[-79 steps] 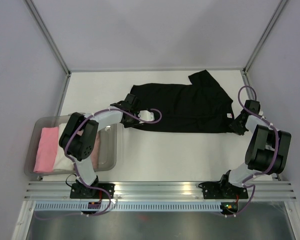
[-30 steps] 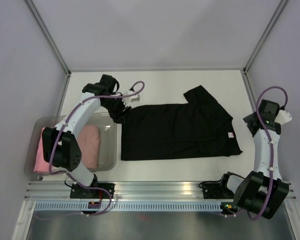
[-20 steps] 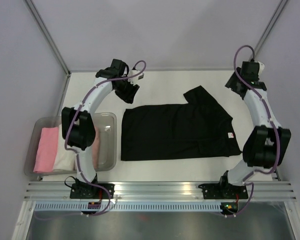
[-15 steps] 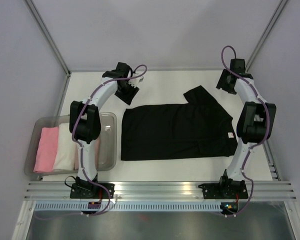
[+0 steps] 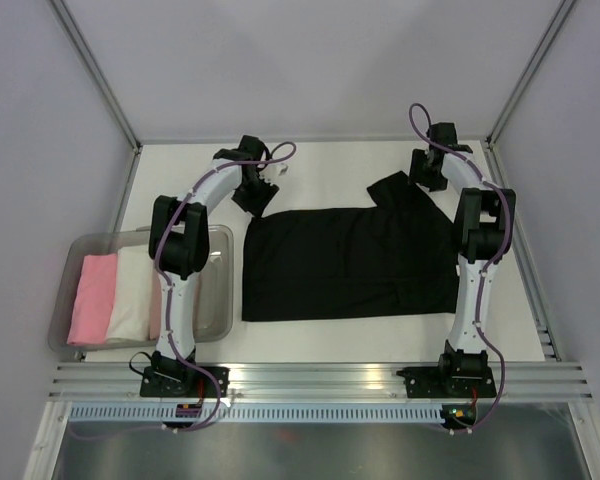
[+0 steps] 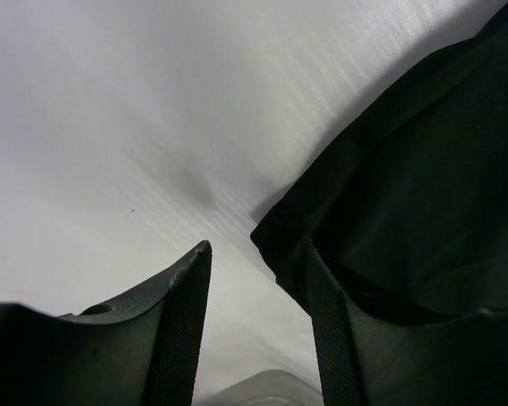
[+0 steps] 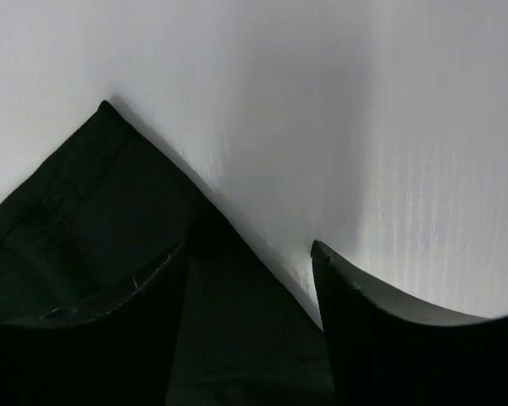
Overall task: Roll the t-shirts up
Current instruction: Fold the tshirt
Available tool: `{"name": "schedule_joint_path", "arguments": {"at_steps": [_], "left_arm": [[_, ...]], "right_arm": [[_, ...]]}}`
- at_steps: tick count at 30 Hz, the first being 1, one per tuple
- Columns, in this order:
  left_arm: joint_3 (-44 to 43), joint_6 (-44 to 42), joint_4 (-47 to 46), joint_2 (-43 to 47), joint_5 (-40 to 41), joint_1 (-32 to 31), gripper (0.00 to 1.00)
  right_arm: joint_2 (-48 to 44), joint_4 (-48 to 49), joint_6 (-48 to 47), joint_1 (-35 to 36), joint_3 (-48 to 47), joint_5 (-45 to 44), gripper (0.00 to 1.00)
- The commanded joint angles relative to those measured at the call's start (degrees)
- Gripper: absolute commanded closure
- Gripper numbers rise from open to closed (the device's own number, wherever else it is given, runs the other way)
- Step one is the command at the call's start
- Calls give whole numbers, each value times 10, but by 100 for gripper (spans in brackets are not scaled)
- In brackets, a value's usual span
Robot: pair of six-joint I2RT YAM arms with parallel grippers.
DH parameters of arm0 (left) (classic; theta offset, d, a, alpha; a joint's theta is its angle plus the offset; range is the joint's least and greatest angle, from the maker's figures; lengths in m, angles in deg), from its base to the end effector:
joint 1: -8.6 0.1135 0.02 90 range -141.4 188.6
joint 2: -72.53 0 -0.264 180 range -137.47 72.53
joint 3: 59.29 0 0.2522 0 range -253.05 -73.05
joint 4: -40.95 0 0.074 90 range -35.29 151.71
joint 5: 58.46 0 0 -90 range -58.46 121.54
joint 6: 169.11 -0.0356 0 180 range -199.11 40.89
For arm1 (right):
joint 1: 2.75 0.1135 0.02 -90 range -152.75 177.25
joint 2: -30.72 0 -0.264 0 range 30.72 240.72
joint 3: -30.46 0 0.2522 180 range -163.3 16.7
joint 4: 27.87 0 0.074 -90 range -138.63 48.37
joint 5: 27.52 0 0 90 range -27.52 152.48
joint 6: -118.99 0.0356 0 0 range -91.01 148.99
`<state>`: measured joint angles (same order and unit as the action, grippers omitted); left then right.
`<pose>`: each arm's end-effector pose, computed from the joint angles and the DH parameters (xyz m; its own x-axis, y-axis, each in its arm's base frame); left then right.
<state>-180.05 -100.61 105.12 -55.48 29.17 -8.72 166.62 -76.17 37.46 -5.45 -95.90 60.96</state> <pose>0.4460 -0.1406 0.1858 -0.7283 0.6107 -0.3108 0.6201 0.7804 0.0803 0.5160 -0.0253 0.1626 -0.8274 0.1864 -0.5298 0.1851 0.9811 0.0562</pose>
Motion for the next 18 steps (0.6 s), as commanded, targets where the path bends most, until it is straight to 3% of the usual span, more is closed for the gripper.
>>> {"name": "schedule_joint_path", "arguments": {"at_steps": [1, 5, 7, 8, 11, 14, 18], "left_arm": [[10, 18, -8, 10, -35, 0, 46], [19, 16, -7, -2, -35, 3, 50], [24, 15, -7, -4, -33, 3, 54], [23, 16, -8, -5, -30, 3, 59], [20, 20, -8, -2, -37, 3, 72], [24, 10, -8, 8, -50, 3, 80], [32, -1, -10, 19, -56, 5, 96]], "right_arm": [[20, -12, -20, 0, -4, 13, 34], [24, -19, -24, 1, 9, 9, 43], [17, -17, -30, 2, 25, 6, 55], [14, -15, -32, 3, 29, 5, 68], [-1, -16, -31, 3, 40, 10, 87], [-33, -10, -25, 4, 51, 29, 98], [-75, 5, -16, 4, 85, 35, 100]]}}
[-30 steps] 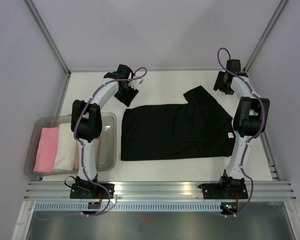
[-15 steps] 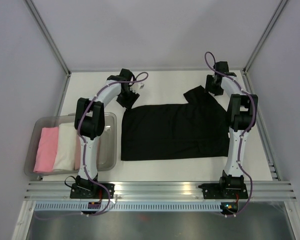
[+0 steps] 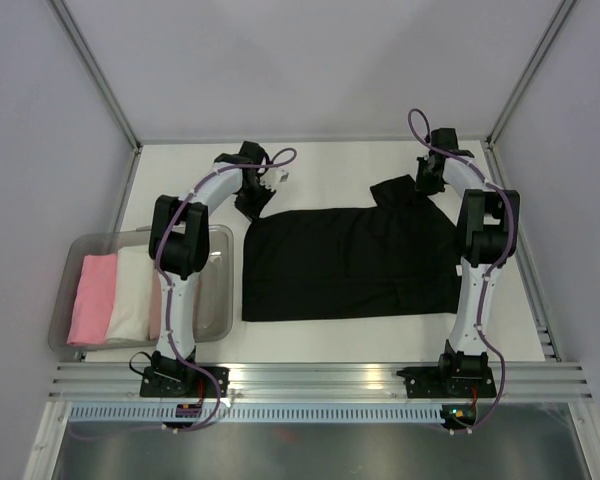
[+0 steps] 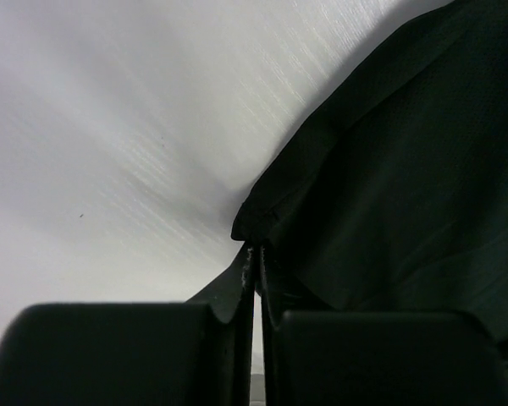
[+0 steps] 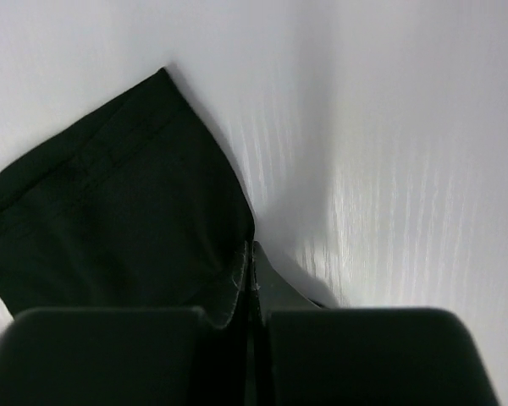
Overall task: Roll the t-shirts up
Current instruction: Fold the tshirt
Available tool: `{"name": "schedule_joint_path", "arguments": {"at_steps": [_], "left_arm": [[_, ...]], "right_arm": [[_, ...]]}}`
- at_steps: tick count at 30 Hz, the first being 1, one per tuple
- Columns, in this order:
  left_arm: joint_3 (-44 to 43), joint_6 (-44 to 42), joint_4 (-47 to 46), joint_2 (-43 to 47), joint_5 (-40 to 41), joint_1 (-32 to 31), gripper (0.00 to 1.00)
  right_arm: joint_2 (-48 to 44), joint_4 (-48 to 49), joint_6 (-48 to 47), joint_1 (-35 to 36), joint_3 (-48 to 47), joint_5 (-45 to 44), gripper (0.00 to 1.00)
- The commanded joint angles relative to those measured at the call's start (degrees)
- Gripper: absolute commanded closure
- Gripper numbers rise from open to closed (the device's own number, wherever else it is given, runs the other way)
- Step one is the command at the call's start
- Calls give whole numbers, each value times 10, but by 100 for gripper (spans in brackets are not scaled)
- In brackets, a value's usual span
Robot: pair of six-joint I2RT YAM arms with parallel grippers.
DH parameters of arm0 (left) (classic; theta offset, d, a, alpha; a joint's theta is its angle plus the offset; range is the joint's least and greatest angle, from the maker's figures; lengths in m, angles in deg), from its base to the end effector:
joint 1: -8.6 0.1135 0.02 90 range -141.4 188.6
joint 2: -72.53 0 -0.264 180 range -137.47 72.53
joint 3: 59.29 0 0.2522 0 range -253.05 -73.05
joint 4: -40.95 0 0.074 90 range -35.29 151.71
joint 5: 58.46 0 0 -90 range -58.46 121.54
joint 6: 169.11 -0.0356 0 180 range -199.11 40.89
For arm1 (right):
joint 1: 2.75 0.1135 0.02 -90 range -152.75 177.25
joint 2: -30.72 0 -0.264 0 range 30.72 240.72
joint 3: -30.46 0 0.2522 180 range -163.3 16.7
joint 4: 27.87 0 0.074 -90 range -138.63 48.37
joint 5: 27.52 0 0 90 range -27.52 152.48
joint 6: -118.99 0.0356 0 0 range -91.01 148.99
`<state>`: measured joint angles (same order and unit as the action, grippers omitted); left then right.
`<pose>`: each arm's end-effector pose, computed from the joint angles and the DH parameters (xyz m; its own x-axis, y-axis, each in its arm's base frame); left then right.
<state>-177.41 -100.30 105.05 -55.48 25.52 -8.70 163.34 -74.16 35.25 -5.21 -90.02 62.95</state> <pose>0.4392 -0.1407 0.1730 -0.7388 0.6066 -0.2936 0.6332 0.7740 0.0057 0.5023 -0.0213 0.1614 -0.8419 0.1453 -0.5197 0.1312 0.9893 0.0640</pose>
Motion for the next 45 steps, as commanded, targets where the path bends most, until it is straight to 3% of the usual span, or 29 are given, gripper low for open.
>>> {"name": "schedule_joint_path", "arguments": {"at_steps": [1, 11, 15, 19, 25, 36, 45], "left_arm": [[6, -5, -11, 21, -23, 6, 98], [65, -73, -19, 126, -90, 8, 98], [147, -118, -19, 181, -115, 7, 98], [218, -183, -19, 252, -135, 7, 98], [285, -224, -12, 291, -151, 8, 98], [308, -262, 2, 310, -163, 7, 98], [336, -268, 1, 291, -165, 7, 98]], "right_arm": [[-52, -12, 9, 1, 33, 16, 100], [-236, -5, 35, -7, 171, 12, 100], [-314, -18, 56, -15, 285, -1, 100], [-396, -43, 69, -19, 356, -42, 100], [-479, -67, 100, -23, 447, -64, 100], [-544, -111, 124, -23, 484, -101, 100], [-547, -80, 187, -23, 572, -57, 100]]}}
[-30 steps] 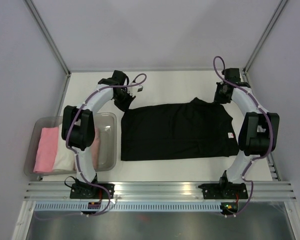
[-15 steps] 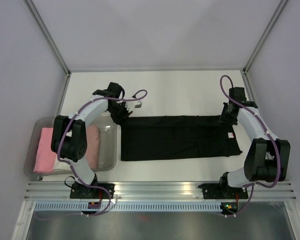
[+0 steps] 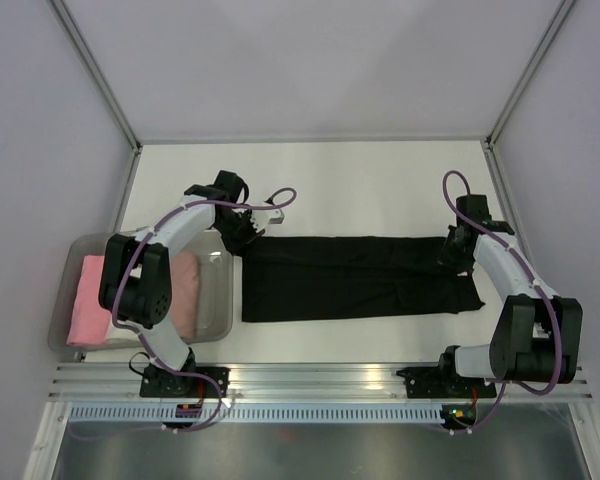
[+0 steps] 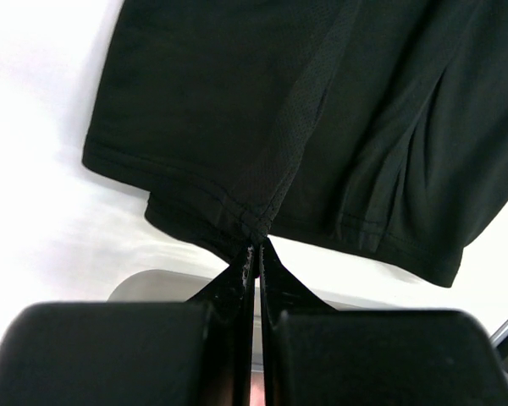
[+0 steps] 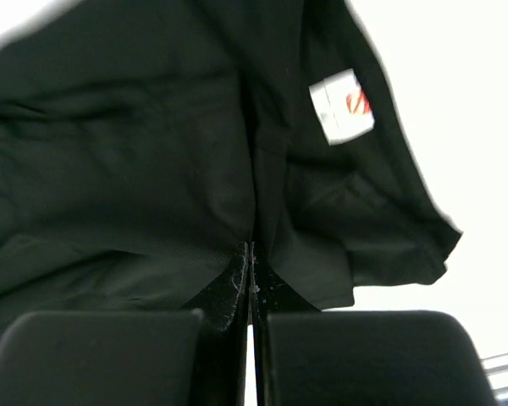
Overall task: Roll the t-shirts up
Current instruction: Fold the tshirt
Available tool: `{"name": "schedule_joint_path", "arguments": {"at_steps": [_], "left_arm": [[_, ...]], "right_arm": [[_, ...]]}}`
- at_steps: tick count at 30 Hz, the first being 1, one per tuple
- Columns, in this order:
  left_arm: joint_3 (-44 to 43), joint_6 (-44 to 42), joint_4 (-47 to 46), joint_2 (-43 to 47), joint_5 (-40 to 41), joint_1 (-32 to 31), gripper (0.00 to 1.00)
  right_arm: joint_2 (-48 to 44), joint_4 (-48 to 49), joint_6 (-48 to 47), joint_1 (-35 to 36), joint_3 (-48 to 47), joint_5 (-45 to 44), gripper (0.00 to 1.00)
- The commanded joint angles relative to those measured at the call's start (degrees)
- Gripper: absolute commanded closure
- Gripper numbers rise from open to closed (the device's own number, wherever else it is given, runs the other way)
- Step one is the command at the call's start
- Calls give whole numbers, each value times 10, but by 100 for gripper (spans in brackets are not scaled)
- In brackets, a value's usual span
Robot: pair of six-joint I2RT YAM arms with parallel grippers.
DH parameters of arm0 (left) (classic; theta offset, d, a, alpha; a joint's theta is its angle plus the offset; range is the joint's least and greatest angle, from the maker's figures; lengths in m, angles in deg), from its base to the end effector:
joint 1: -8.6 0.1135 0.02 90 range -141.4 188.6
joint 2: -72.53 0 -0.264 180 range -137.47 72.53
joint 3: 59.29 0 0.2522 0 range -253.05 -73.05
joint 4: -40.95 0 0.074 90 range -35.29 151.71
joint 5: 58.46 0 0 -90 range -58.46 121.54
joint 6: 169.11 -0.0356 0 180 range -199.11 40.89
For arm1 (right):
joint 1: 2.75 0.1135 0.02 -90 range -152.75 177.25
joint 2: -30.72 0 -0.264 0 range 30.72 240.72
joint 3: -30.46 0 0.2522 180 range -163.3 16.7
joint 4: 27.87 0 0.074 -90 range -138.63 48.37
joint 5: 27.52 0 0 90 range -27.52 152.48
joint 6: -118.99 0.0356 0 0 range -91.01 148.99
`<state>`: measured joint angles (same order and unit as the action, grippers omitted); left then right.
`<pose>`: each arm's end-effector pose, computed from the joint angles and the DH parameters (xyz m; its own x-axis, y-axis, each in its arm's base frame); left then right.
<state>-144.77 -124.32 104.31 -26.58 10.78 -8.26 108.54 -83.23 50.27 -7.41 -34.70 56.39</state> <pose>0.3132 -0.1081 0.2102 -0.4103 0.8178 -0.4037 0.9066 0.4136 -0.0835 0.2502 -0.0242 0.2148 -0.8175 0.4287 -0.3845 0.4476 0.8931 0.0442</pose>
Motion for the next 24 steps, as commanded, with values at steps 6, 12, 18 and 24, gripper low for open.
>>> {"name": "schedule_joint_path", "arguments": {"at_steps": [6, 12, 18, 24], "left_arm": [[17, -38, 8, -11, -9, 3, 98], [16, -51, 5, -26, 23, 3, 98], [31, -78, 5, -28, 41, 3, 98], [35, -100, 6, -28, 29, 3, 98]], "right_arm": [[15, 21, 39, -1, 43, -23, 100], [14, 21, 43, -7, 43, -65, 100], [9, 27, 25, -58, 49, -65, 100], [17, 48, 33, -60, 55, -28, 100]]}}
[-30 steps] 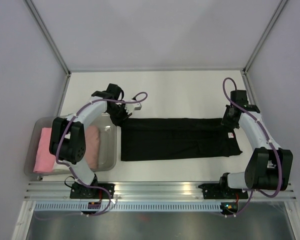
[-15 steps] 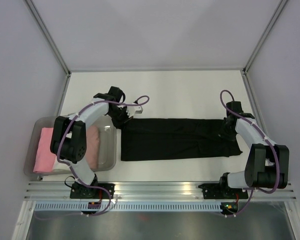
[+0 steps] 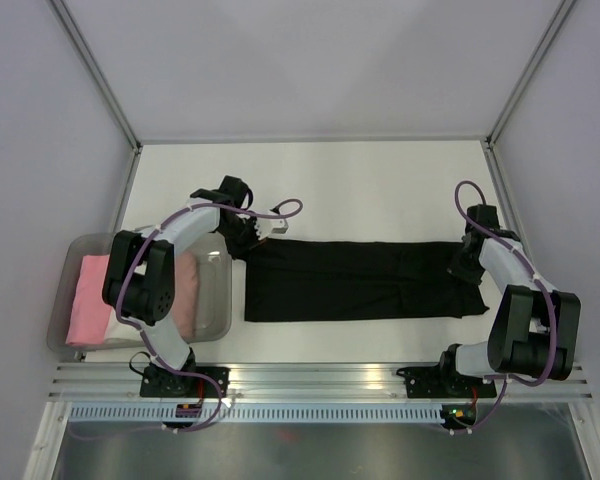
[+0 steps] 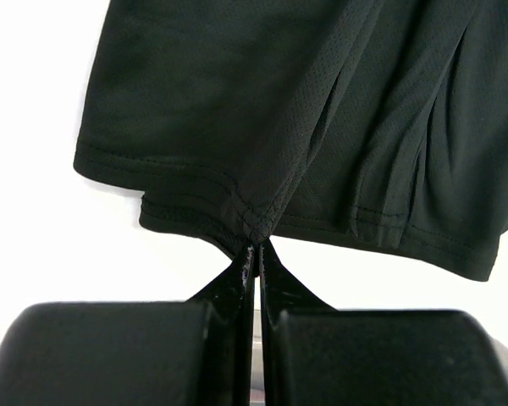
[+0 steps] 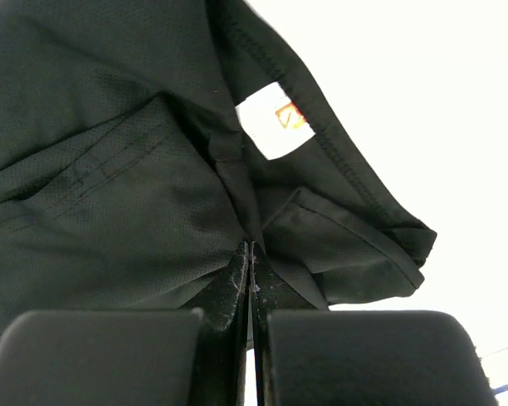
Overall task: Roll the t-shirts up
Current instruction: Fold the tshirt
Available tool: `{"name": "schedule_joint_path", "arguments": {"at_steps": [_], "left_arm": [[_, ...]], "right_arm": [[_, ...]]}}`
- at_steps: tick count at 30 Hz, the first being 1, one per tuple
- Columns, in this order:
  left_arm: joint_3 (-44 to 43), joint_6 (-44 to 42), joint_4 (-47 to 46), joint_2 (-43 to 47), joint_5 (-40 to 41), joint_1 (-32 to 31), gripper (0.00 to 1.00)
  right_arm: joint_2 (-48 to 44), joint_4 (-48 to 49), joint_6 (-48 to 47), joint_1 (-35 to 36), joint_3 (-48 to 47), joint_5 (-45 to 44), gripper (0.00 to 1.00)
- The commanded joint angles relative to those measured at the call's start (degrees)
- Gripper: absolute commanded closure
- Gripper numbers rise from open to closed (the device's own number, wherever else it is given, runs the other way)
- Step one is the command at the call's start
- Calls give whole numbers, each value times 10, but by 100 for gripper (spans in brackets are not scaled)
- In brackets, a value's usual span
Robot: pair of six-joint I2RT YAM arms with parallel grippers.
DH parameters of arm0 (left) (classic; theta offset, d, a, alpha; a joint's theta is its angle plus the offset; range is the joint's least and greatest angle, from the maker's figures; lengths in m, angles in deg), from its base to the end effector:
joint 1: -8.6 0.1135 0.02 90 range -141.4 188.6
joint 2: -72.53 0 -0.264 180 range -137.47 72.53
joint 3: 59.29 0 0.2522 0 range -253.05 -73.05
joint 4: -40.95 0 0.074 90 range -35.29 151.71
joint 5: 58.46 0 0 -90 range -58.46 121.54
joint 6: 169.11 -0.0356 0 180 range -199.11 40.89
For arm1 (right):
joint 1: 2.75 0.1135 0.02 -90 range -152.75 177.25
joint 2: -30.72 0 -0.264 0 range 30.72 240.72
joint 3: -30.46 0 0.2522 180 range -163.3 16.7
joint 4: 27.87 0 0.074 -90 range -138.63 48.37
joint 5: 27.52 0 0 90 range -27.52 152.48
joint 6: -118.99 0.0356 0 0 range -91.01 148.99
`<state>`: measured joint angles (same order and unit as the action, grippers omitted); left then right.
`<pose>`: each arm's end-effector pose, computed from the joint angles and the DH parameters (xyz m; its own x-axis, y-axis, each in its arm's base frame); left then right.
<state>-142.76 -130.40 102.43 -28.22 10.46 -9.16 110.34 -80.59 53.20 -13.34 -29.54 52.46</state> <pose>0.3113 -0.1131 0.1928 -0.3100 0.8638 -0.3972 0.9486 0.3089 -0.0685 0.2378 -0.0508 0.1846 -0.7588 0.5527 -0.3447 0.5965 0.8022 -0.0268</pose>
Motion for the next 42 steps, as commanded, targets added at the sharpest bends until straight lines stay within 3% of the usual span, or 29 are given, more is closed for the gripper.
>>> {"name": "schedule_joint_path", "arguments": {"at_steps": [1, 4, 6, 7, 10, 11, 15, 20, 23, 26, 27, 28, 31, 34, 42], "left_arm": [[16, -43, 25, -11, 32, 10, 96], [19, -56, 37, -6, 26, 5, 82], [22, -64, 40, 3, 21, 4, 74], [22, -68, 45, 5, 18, 5, 67], [18, -78, 53, 9, 20, 5, 58], [9, -83, 65, 11, 17, 5, 56], [-30, -95, 104, 13, -13, 5, 52], [-55, -184, 184, 13, -24, 5, 38], [-61, -199, 197, 14, -10, 5, 39], [-88, -111, 119, 6, -26, 4, 44], [-98, -80, 80, -8, -33, -2, 47], [-109, -25, 70, -15, -34, -8, 52], [-119, 49, 1, -36, 8, -40, 52], [-95, 63, -58, -46, 44, -56, 51], [-36, 43, -89, -79, 109, -56, 53]], "right_arm": [[2, 23, 4, 0, 4, 16, 100], [5, 25, 0, -1, 6, 11, 100], [5, 26, 0, -1, 8, 11, 93], [5, 25, -1, 0, 8, 10, 83], [2, 18, -1, 0, 1, 3, 61], [-2, 13, -1, 0, -3, -6, 58], [-24, -7, -3, 0, -45, -35, 53], [-53, -31, -3, 0, -83, -53, 52], [-66, -27, -2, 0, -97, -47, 52], [-60, 16, -2, 0, -91, -12, 64], [-51, 23, 6, 0, -91, -5, 75], [-26, 42, 6, 0, -91, 10, 80], [37, 63, 10, 0, -86, 20, 99], [79, 99, 15, 0, -82, 25, 100], [175, 166, 22, -1, -75, 32, 100]]}}
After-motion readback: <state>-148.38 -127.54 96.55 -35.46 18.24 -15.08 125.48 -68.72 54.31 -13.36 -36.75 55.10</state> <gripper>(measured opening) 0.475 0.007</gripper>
